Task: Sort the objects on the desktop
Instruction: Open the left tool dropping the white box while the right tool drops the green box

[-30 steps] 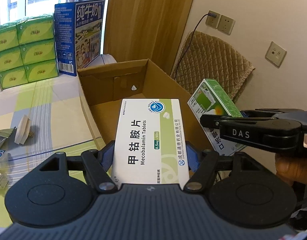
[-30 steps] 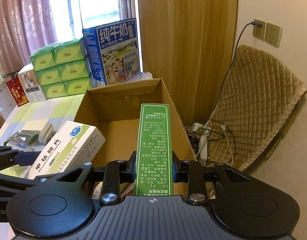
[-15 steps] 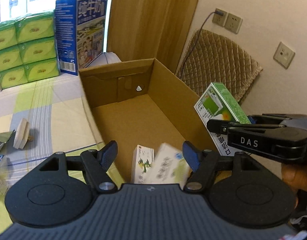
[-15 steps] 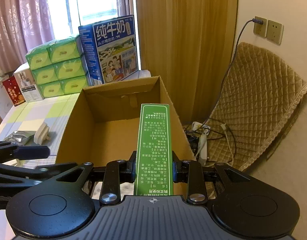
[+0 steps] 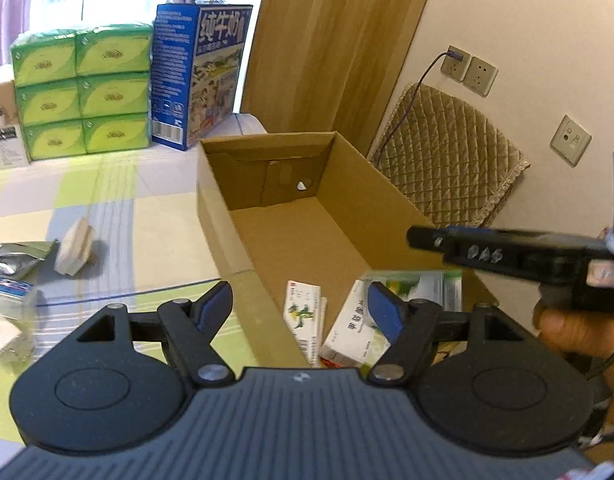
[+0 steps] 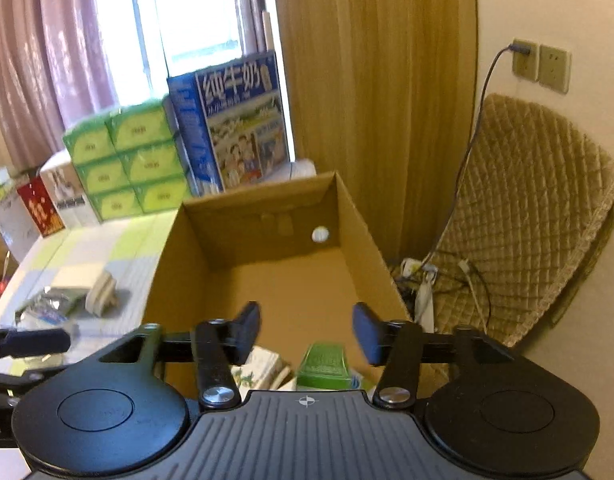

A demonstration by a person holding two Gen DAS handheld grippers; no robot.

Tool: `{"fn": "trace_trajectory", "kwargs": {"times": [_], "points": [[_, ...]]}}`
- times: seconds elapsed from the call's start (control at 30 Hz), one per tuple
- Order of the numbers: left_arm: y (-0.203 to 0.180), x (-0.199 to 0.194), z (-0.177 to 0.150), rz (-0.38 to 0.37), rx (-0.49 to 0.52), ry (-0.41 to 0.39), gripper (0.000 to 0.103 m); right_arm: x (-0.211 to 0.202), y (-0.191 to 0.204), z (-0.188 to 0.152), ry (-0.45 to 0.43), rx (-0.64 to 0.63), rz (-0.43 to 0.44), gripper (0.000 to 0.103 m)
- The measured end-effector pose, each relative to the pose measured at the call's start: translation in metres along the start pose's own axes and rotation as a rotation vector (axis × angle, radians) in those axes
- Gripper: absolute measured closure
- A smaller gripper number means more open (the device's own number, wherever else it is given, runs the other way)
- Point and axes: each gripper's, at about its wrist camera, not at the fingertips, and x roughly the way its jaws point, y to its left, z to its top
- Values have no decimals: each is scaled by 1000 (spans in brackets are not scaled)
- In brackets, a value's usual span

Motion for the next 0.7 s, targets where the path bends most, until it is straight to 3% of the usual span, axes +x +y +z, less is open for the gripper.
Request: {"fn": "trace_trajectory", "kwargs": {"times": [0.3, 0.5, 0.7], "points": [[17, -26, -19, 23, -36, -20, 27, -38, 3, -18, -19, 57, 23, 48], [30, -45, -36, 38, -43, -11, 26, -66, 29, -45, -14, 58, 61, 36], [48, -71, -48, 79, -55, -25, 23, -91, 62, -65, -28, 21, 85, 18]]}}
